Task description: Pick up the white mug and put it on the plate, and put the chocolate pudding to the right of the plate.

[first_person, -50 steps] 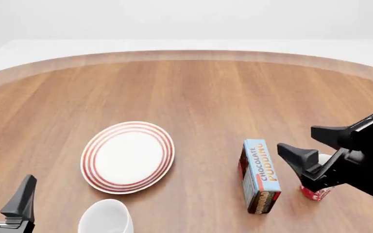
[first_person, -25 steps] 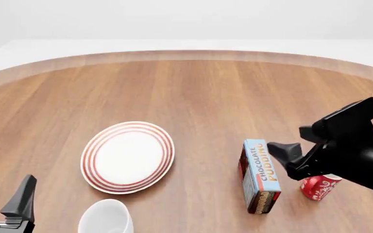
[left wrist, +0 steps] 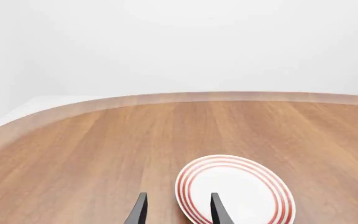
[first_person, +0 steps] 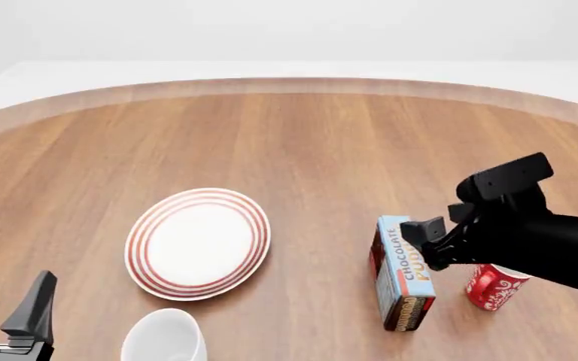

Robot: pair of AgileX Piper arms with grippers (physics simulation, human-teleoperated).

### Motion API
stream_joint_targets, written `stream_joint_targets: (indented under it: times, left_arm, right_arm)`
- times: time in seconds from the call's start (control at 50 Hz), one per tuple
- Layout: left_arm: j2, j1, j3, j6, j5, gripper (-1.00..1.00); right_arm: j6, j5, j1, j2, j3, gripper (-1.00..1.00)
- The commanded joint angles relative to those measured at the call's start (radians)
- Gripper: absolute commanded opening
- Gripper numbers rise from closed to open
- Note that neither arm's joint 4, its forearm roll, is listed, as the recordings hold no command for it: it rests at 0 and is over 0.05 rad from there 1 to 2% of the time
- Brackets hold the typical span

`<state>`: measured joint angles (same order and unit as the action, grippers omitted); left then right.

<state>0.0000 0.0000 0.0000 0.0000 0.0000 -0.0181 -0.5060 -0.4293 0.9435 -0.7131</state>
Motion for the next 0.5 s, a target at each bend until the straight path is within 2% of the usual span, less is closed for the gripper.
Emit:
stream_joint_targets:
  times: [0.02,0.08,0.12,0.14,0.18,0.28,0.5]
  left_arm:
    - [0.0,0.0,0.0,0.0,0.0,1.0]
    - [0.0,0.0,0.0,0.0,0.0,1.0]
    - [0.0,0.0,0.0,0.0,0.0,1.0]
    - [0.0,0.0,0.0,0.0,0.0,1.0]
    - [0.0,0.0,0.0,0.0,0.0,1.0]
    - [0.0,0.0,0.0,0.0,0.0,1.0]
    - [0.0,0.0,0.0,0.0,0.0,1.0]
  right_arm:
    - [-0.039,-0.03,0.003,0.059,-0.032,1.0]
    - [-0.055,-0.044,0.0,0.075,-0.044,1.0]
    - [-0.038,-0.051,0.005,0.084,-0.047,1.0]
    - [-0.058,-0.056,0.002,0.089,-0.051,1.0]
    - [-0.058,-0.059,0.005,0.092,-0.054,1.0]
    - [-0.025,-0.081,0.024,0.101,-0.056,1.0]
    - [-0.006,-0.111,0.059,0.114,-0.057,1.0]
